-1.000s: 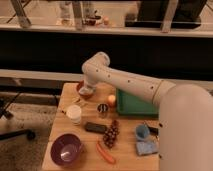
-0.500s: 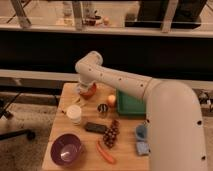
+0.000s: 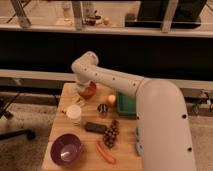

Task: Place towel in red bowl

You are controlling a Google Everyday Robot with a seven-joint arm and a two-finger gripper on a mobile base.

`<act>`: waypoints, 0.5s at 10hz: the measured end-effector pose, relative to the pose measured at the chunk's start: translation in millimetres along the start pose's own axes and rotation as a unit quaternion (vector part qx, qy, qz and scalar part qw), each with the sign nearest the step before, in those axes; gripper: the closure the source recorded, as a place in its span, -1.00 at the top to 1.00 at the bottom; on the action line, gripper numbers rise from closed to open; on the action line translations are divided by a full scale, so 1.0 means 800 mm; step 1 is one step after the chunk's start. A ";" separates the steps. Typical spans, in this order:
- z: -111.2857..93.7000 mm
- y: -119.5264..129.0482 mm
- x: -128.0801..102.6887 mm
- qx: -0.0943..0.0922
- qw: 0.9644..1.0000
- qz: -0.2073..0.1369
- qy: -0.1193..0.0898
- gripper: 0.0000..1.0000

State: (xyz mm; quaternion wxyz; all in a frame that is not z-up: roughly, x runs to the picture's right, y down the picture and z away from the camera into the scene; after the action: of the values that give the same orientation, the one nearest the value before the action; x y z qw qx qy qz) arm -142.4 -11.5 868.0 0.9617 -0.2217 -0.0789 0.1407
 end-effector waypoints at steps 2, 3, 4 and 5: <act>0.014 -0.004 -0.006 0.000 1.000 -0.001 0.002 -0.68; 0.020 -0.006 -0.009 0.000 1.000 -0.001 0.003 -0.68; 0.024 -0.008 -0.011 0.001 1.000 -0.002 0.005 -0.68; 0.027 -0.010 -0.012 0.004 1.000 -0.002 0.006 -0.68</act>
State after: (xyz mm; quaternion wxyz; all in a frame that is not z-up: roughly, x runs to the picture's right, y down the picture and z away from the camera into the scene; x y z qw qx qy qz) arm -154.3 -12.6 890.3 0.9632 -0.2189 -0.0731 0.1376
